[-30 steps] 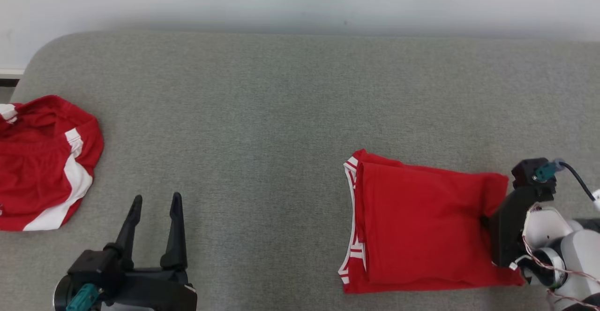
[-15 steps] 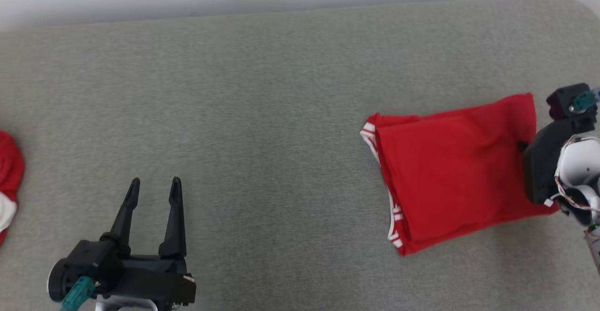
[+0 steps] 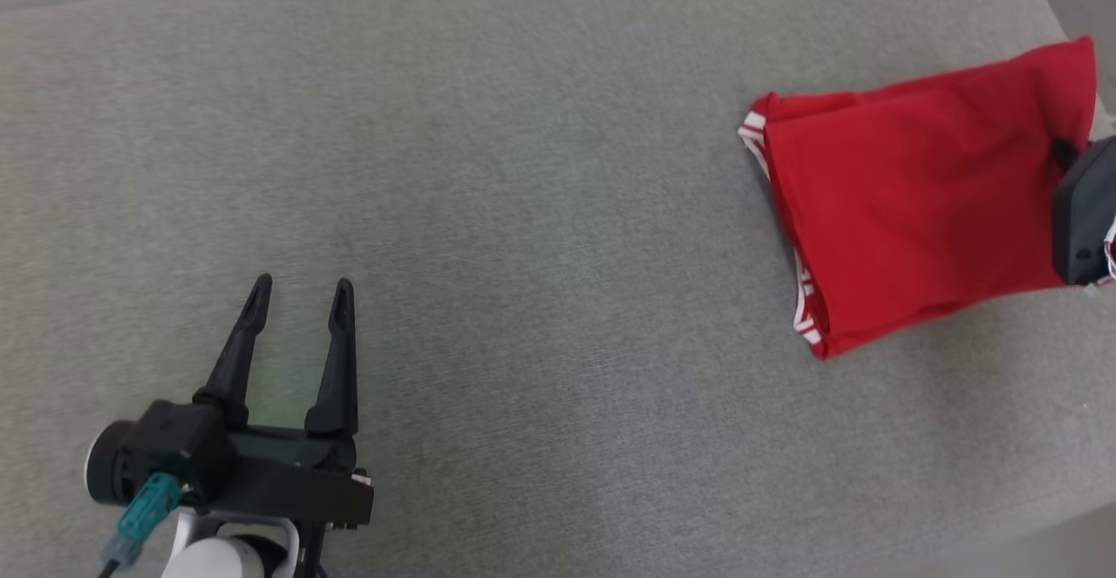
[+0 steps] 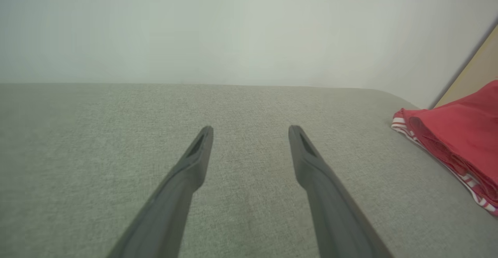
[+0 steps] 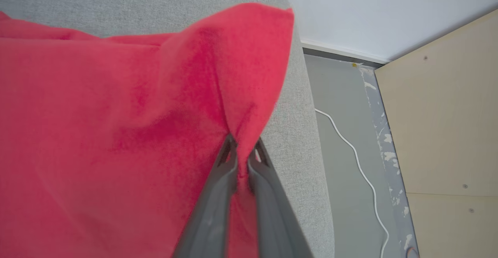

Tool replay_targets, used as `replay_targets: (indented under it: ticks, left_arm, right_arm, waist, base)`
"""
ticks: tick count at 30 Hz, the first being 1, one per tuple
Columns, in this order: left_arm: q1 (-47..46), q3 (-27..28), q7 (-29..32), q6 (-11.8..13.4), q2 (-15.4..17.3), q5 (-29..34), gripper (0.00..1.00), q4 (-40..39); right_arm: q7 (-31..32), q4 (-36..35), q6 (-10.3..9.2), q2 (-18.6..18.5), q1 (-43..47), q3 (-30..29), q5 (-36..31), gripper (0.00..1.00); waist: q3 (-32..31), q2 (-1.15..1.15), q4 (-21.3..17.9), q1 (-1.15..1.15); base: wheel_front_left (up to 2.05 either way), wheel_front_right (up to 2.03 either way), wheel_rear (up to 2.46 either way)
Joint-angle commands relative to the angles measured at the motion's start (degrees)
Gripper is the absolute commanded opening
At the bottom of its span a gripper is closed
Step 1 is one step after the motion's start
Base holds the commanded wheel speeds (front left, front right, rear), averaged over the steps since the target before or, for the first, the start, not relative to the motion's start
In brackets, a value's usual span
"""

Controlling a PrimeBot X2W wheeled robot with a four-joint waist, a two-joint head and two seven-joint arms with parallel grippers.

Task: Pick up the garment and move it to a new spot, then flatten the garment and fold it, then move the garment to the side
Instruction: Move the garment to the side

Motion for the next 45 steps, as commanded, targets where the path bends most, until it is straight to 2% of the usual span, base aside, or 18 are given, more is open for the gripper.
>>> replay_targets:
  ticks: [1,12,31,32,33,34,35,45]
  left_arm:
    - [-1.1,-0.1,0.3,-0.2,0.4,0.5,1.0,-0.5]
    - [-2.9,-0.5,2.0,-0.1,2.0,1.0,1.0,-1.6]
    - [-3.1,-0.9,2.1,0.4,2.6,0.3,1.0,-1.7]
    - [-3.0,-1.0,2.1,0.4,2.5,0.3,1.0,-1.6]
    - [-3.0,-1.1,1.9,0.5,2.5,0.2,1.0,-1.5]
    - [-2.9,-1.1,1.9,0.5,2.5,0.2,1.0,-1.4]
    - [-2.8,-1.1,1.8,0.4,2.4,0.2,1.0,-1.2]
    - [-0.6,-1.1,0.1,1.0,1.7,-1.1,1.0,0.5]
  right_arm:
    - [-1.9,0.6,-0.12,-0.5,-1.8,0.3,0.1,0.0]
    - [-8.5,3.5,-0.13,-2.0,-5.8,1.3,-0.6,0.0]
    - [-15.0,5.8,-0.13,-5.4,-7.8,3.8,-2.1,0.0]
    - [-15.3,5.7,-0.13,-5.4,-7.8,4.1,-2.4,0.16]
    - [-15.9,5.6,-0.13,-5.5,-7.9,4.4,-2.6,0.4]
    - [-16.3,5.5,-0.13,-5.5,-7.9,4.7,-2.6,0.81]
    - [-16.8,5.6,-0.13,-5.6,-8.0,4.6,-2.8,1.0]
    - [-18.9,6.2,-0.13,-4.3,-4.8,4.9,-1.7,1.0]
  waist:
    - [3.2,-0.01,-3.2,-0.01]
    - [5.8,-0.01,-6.3,-0.01]
    - [6.0,-0.01,-4.9,-0.01]
    - [5.8,-0.01,-4.8,-0.01]
    - [5.6,-0.01,-4.7,-0.01]
    - [5.4,-0.01,-4.6,-0.01]
    - [5.1,-0.01,-4.4,-0.01]
    - [0.4,-0.01,-1.7,-0.01]
  base:
    - [0.0,0.0,0.0]
    - [0.0,0.0,0.0]
    - [0.0,0.0,0.0]
    - [0.0,0.0,0.0]
    - [0.0,0.0,0.0]
    - [0.0,0.0,0.0]
    - [0.0,0.0,0.0]
    - [0.0,0.0,0.0]
